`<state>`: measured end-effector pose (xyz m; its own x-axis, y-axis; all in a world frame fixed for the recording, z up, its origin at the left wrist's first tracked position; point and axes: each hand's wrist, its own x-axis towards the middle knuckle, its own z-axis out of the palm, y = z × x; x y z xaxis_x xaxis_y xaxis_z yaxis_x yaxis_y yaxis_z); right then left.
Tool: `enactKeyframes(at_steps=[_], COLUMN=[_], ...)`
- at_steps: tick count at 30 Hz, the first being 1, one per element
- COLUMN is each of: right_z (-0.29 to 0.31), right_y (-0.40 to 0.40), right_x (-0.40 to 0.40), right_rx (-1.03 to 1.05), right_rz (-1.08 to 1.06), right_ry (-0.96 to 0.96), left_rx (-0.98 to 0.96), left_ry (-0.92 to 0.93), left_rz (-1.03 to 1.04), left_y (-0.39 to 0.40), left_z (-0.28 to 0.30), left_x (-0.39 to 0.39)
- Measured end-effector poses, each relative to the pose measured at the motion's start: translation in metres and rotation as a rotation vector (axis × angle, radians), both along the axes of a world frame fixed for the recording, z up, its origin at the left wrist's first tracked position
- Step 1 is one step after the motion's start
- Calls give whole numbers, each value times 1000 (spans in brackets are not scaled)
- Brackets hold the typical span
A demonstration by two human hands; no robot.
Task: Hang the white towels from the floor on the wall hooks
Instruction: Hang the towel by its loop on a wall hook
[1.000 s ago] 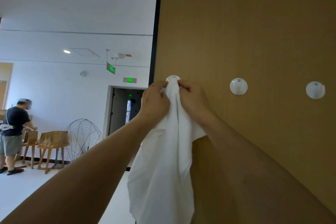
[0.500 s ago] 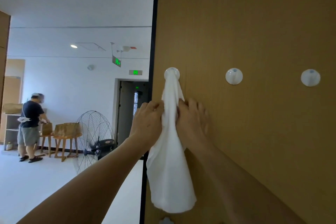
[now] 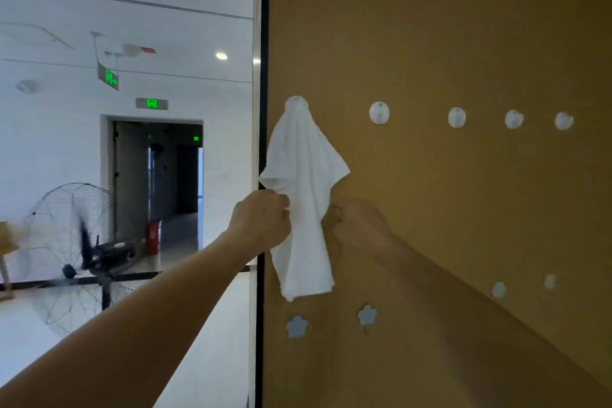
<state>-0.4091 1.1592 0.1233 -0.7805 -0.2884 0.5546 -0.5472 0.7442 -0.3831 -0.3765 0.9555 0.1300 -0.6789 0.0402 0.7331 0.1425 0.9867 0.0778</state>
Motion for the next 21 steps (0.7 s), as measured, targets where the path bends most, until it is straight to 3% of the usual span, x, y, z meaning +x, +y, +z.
enactKeyframes(at_steps=[5,10,21], right_z=[-35,-80,-192], right_y=[23,82,282], right_x=[58,136,417], right_rx=[181,227,158], right_rz=[-296,-576,-1089], right_ry=[-8,-97,-379], left_rx=[-21,-68,-201], left_ry=[-51,-109,-337], left_rz=[-249,-457,-1076], left_y=[22,90,359], left_z=[-33,-68,-178], left_x=[24,61,249])
